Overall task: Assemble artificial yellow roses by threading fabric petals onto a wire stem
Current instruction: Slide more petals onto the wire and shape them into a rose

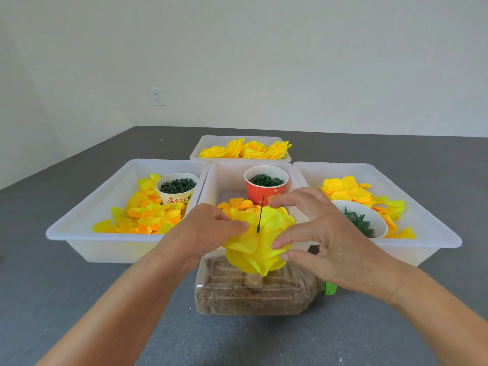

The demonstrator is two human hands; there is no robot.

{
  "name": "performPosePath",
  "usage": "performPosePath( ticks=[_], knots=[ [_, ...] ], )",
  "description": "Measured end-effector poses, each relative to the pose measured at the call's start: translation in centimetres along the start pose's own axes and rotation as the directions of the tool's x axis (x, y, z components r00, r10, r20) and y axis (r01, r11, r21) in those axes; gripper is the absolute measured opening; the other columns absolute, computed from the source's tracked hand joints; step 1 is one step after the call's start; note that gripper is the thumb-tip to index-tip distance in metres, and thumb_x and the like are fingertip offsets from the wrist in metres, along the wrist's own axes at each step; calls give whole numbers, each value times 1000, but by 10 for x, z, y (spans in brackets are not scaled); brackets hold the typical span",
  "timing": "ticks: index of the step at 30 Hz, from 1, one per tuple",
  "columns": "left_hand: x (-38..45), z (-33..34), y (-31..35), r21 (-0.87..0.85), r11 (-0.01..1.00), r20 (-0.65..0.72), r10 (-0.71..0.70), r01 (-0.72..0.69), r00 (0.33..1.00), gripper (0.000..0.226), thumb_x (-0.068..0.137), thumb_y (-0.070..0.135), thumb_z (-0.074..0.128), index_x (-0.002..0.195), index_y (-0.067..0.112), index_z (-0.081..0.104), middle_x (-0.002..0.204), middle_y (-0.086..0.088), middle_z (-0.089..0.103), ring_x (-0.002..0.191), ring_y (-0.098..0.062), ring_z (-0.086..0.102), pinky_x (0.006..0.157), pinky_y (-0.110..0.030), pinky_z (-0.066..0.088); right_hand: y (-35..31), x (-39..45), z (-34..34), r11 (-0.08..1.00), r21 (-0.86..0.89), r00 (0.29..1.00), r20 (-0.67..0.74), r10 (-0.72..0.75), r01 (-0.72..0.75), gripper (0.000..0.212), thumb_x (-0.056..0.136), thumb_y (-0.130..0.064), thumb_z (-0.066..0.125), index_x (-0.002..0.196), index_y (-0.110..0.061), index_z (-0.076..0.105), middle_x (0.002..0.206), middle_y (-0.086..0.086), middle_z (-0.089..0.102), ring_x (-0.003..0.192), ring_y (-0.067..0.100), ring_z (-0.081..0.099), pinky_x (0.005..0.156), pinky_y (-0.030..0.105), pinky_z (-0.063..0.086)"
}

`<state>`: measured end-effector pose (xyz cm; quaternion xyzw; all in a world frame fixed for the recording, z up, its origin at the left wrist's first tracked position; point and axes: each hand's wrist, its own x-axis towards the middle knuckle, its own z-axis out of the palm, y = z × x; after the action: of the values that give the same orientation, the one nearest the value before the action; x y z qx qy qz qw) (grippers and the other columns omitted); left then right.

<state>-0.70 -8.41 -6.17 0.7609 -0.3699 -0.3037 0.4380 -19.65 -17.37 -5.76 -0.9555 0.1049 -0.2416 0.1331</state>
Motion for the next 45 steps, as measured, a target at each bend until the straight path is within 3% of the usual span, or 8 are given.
performPosePath(
  ticks=[4,6,9,14,19,23,34,45],
  knots=[
    [-8,-2,2,147,982,-57,129,-119,990,31,72,30,77,70,1,65,64,-7,54,63,-14,45,61,-24,34,0,-2,1,1000,4,997,-81,-3,3,10,74,-25,71,83,-28,75,123,-6,55,118,11,40,97,26,35],
    [-12,-2,5,290,929,-173,288,-231,942,23,65,30,81,64,21,60,73,7,56,70,-10,48,63,-23,36,0,-2,2,1000,20,996,-84,9,-7,11,74,-23,72,84,-29,75,121,-7,56,118,8,40,98,22,33],
    [-16,-1,9,270,873,-189,462,-406,867,22,60,25,84,67,31,64,92,18,55,85,3,50,67,3,31,1,-2,6,999,36,998,-66,12,-10,12,74,-19,75,83,-27,74,119,-7,56,117,6,41,98,20,31],
    [-12,10,11,204,859,-123,499,-470,858,16,61,23,85,67,28,71,95,22,55,87,19,49,68,6,27,0,-2,7,990,131,996,-60,67,-59,14,74,-13,76,82,-25,74,105,-8,57,103,1,45,90,14,34],
    [-6,13,9,311,847,-136,489,-431,862,14,64,26,84,63,29,70,104,14,59,100,-5,53,81,-21,35,-1,0,7,978,193,994,-53,95,-83,15,73,-11,78,81,-23,75,89,-9,60,94,7,52,83,21,40],
    [-3,14,7,303,840,-94,496,-450,863,22,68,25,81,58,36,65,108,12,61,99,-3,53,71,-9,33,0,1,8,981,189,997,-59,54,-42,10,74,-9,77,79,-17,74,85,-8,66,93,8,54,84,25,42],
    [-2,13,6,265,849,-58,487,-457,871,23,70,22,80,58,35,65,106,15,59,102,-3,51,73,-2,30,8,-2,10,981,181,995,-48,83,-74,10,75,-8,76,78,-17,73,83,-3,65,91,7,55,82,29,45],
    [0,13,-2,197,888,-34,429,-415,903,16,69,17,81,65,30,71,106,15,60,89,19,46,65,6,29,9,-3,17,953,245,984,8,180,-176,11,76,-9,75,77,-19,71,84,-4,65,92,9,56,80,24,44]
  ],
)
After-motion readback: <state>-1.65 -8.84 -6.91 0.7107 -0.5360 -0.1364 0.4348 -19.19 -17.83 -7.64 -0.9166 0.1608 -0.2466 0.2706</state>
